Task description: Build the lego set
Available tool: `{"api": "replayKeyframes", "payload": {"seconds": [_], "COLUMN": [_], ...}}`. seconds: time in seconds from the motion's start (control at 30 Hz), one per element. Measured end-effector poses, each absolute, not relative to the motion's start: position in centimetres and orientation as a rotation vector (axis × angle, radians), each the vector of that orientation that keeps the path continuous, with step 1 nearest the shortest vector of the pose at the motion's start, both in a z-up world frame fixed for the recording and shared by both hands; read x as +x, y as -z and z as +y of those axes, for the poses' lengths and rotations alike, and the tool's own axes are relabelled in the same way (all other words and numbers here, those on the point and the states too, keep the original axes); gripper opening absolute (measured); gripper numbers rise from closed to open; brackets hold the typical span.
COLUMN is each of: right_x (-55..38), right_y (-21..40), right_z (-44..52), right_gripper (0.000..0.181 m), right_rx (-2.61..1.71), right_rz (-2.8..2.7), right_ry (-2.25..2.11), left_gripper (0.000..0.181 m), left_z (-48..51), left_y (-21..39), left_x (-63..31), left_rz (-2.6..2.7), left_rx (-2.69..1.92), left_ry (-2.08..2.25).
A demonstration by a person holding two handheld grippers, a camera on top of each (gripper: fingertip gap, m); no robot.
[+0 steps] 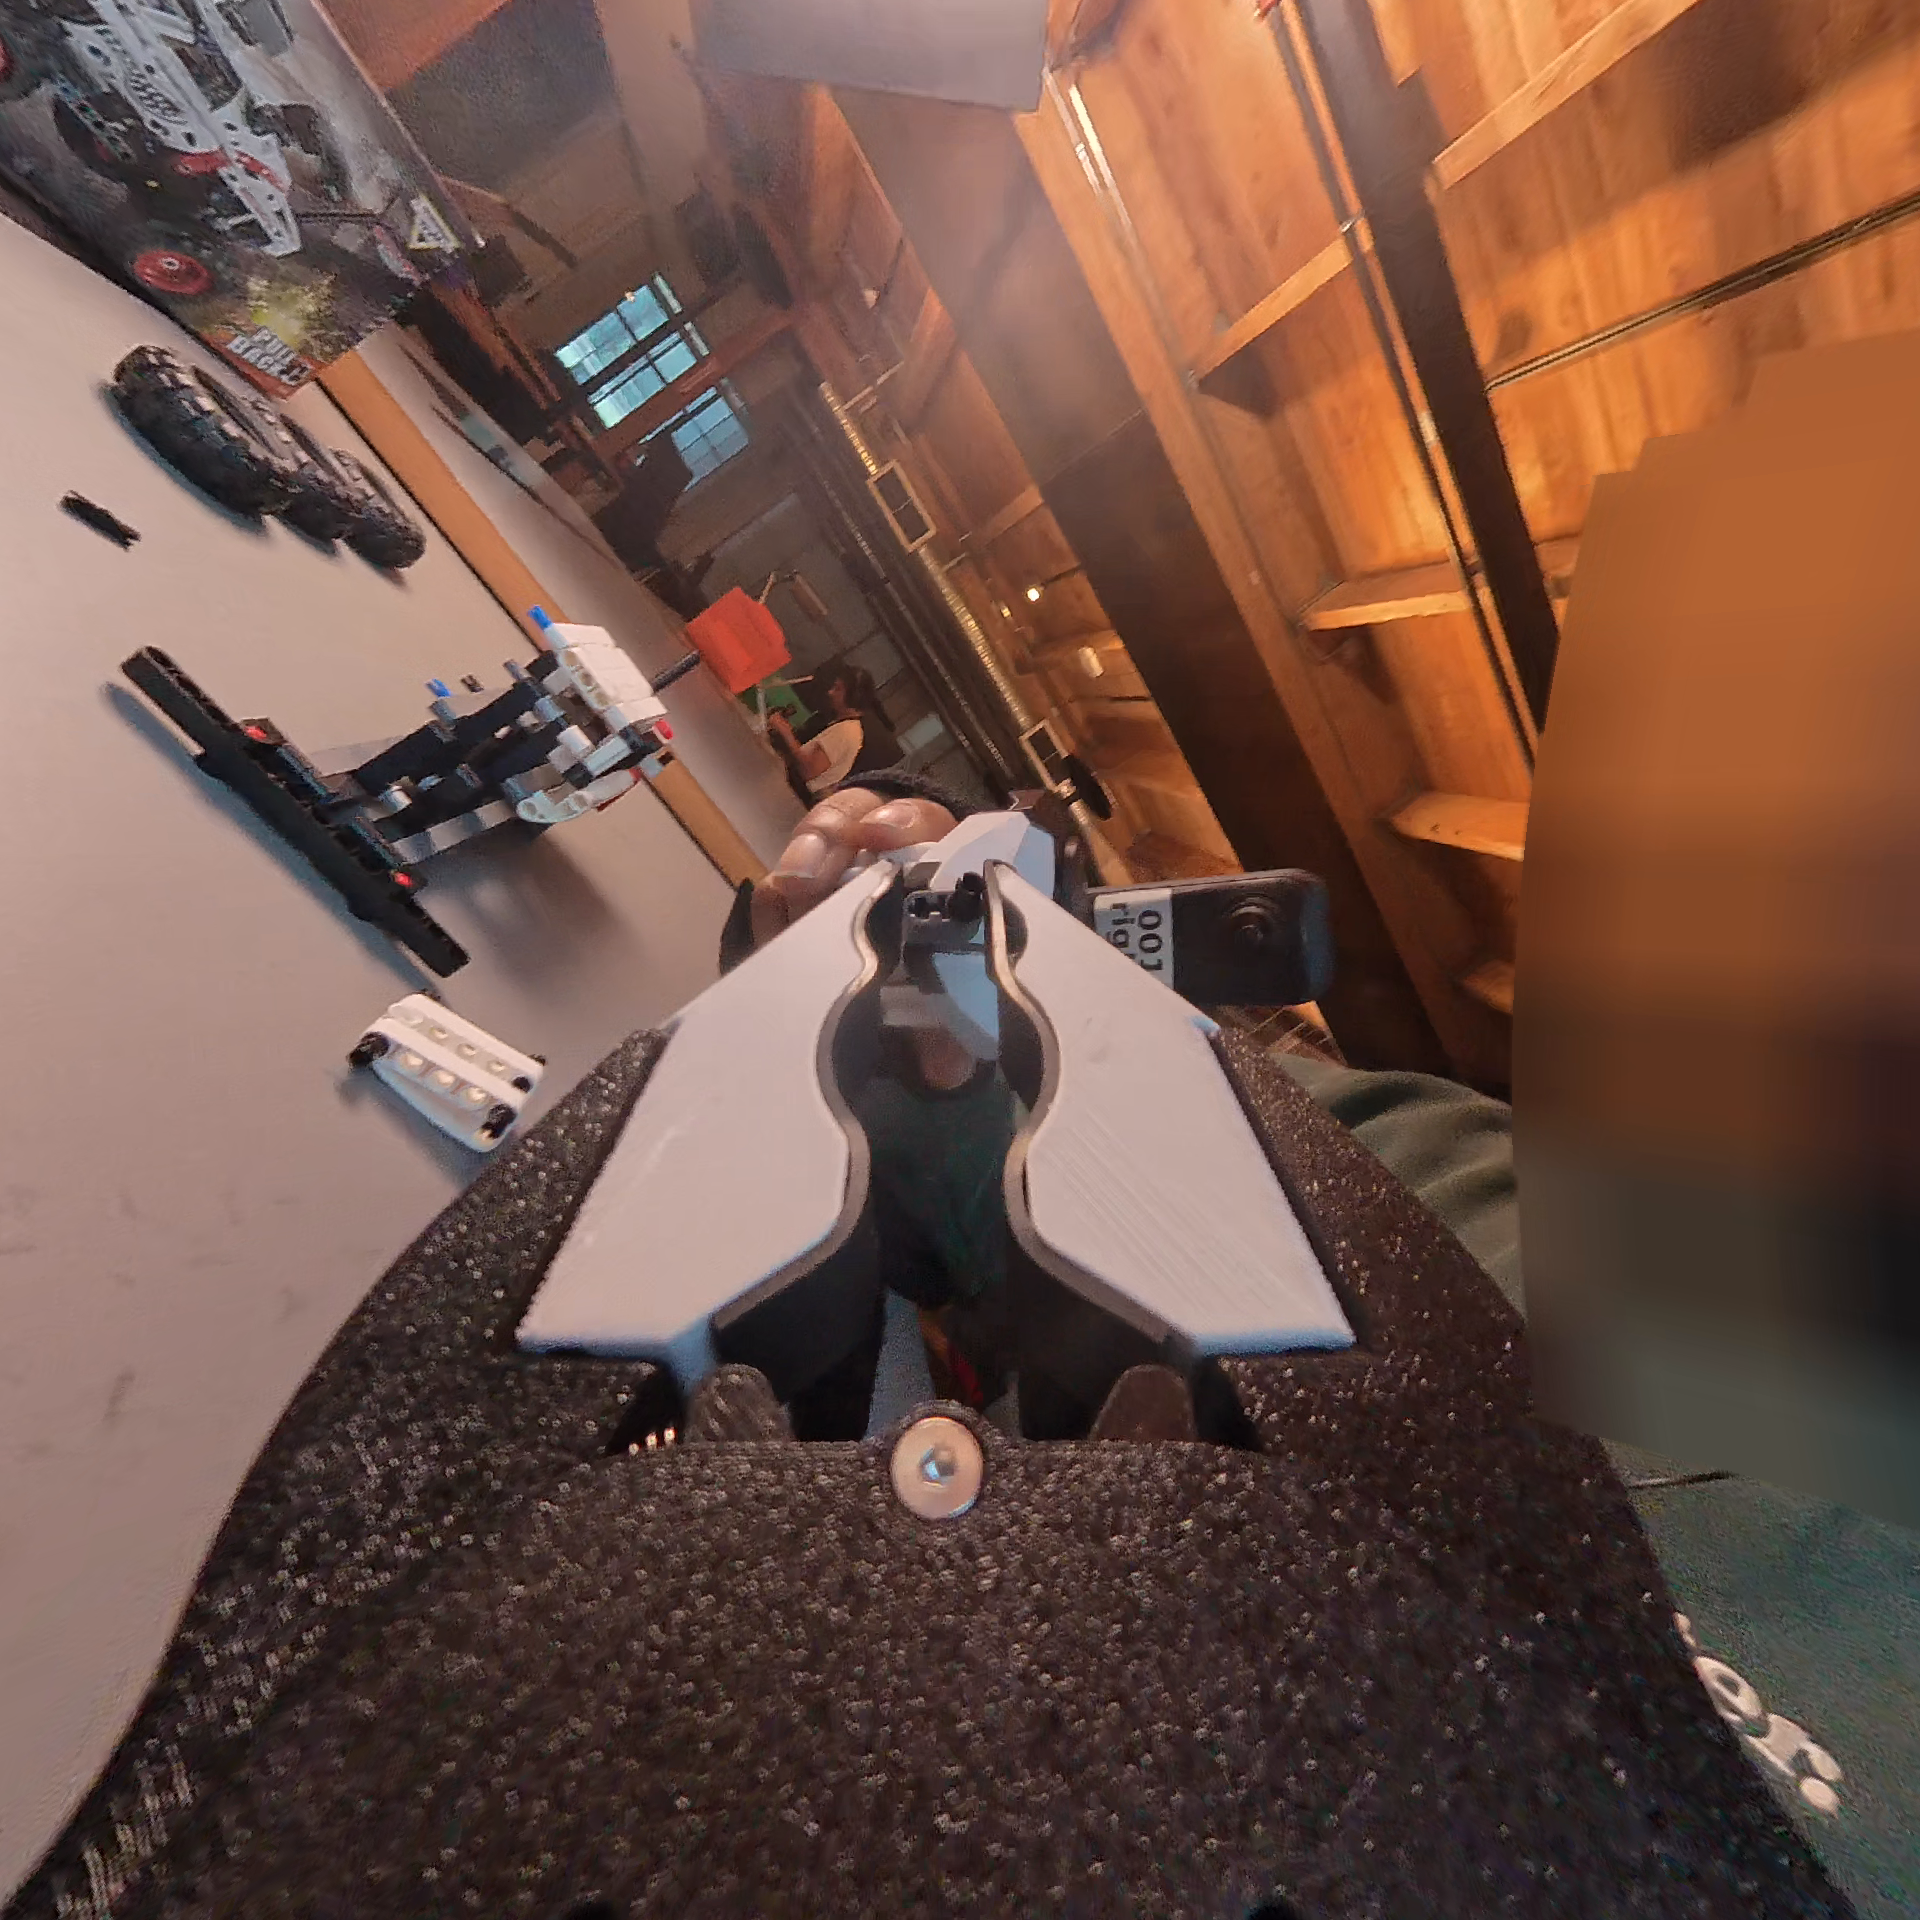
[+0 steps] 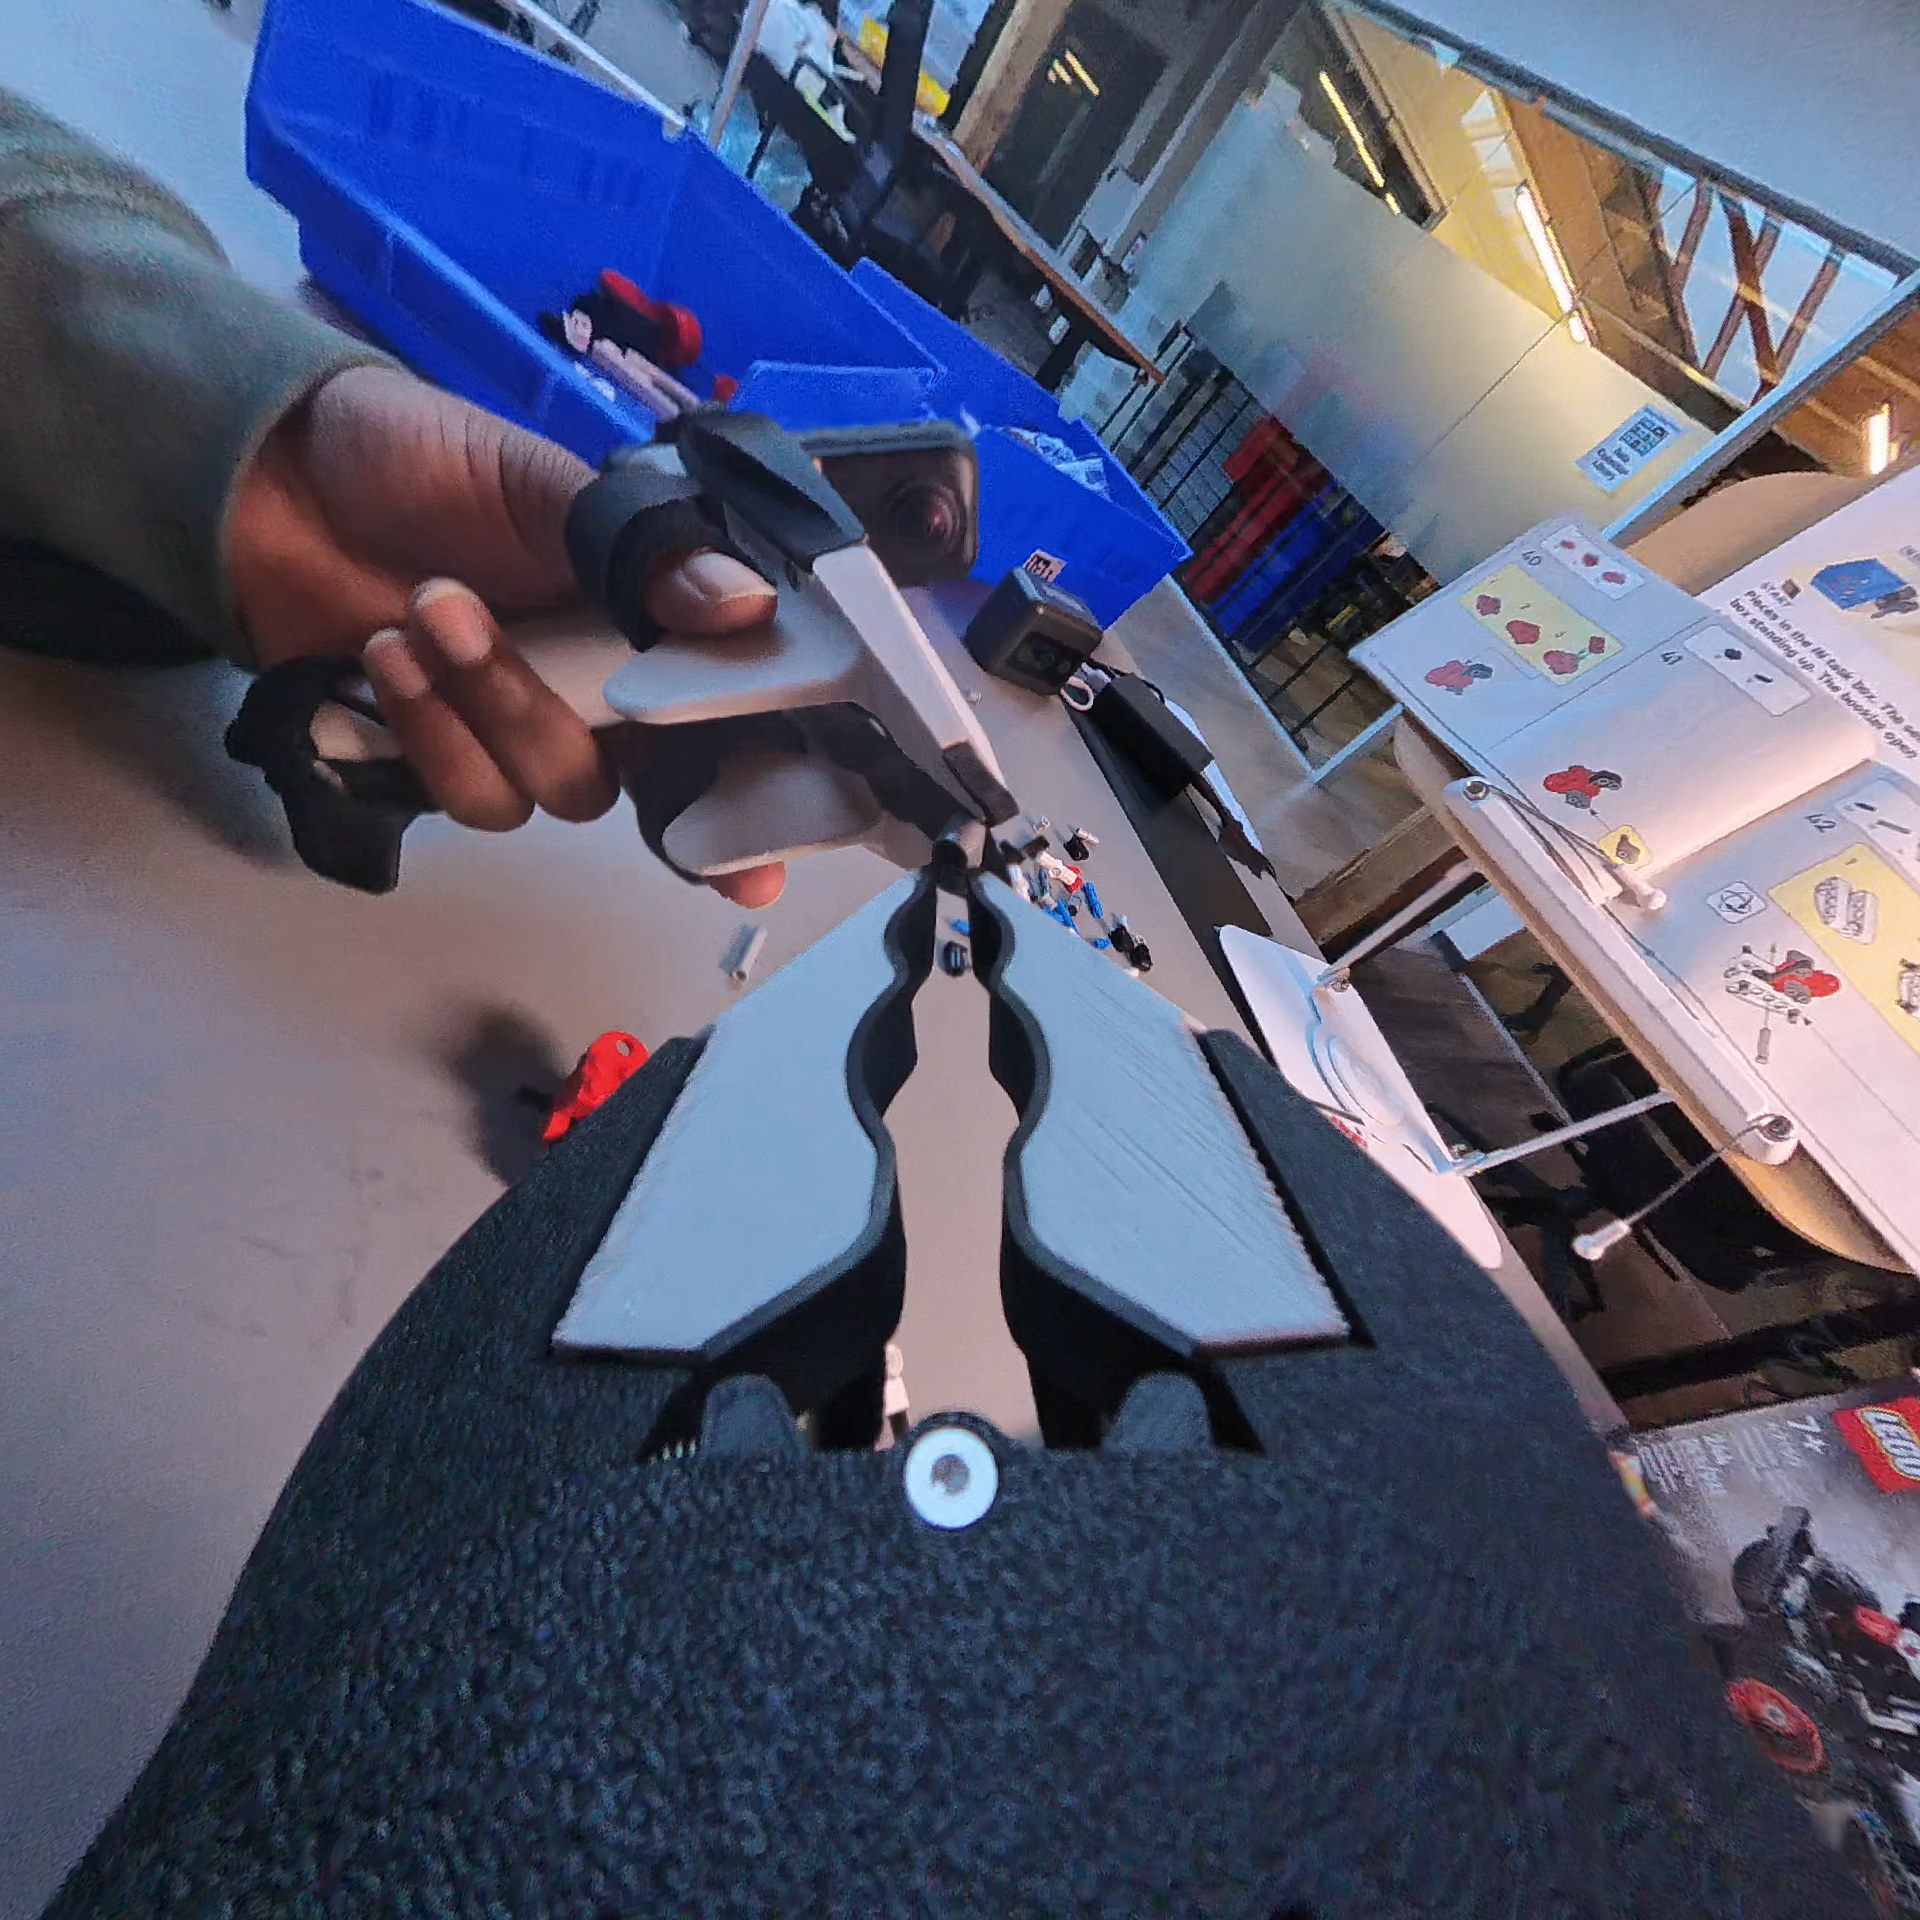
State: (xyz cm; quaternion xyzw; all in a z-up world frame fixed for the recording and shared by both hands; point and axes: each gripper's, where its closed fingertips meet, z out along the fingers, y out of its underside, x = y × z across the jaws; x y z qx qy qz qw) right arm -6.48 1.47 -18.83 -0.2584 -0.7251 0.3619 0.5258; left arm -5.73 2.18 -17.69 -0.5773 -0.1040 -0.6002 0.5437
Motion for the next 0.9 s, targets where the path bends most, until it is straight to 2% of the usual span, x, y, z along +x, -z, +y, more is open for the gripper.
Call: {"api": "replayKeyframes", "payload": {"seconds": [0.23, 0.53, 0.67, 0.8, 0.9], "right_x": [-6.9, -7.1, -6.5, -4.0, -1.8], "right_y": [16.8, 16.7, 17.5, 22.6, 25.7], "right_z": [1.0, 1.3, 3.1, 2.8, 0.8], "right_gripper": [0.015, 0.006, 0.006, 0.007, 0.006], "right_rx": [-0.64, -0.659, -0.786, -0.866, -0.854], "right_rz": [-1.565, -1.565, -1.68, -2.051, -2.272], "right_ry": [-0.918, -0.91, -0.987, -1.009, -1.023], "left_gripper": [0.014, 0.009, 0.022, 0.025, 0.03], "left_z": [1.7, 1.6, 1.2, -0.3, -0.8], "left_y": [15.8, 15.4, 17.1, 24.2, 26.7], "left_x": [-6.9, -7.1, -6.9, -7.1, -6.1], "left_rz": [-0.343, -0.343, -0.079, 0.391, 0.544], "left_rx": [-1.093, -1.077, -1.458, -2.021, -2.114], "left_ry": [1.604, 1.584, 1.261, 0.651, 0.586]}}
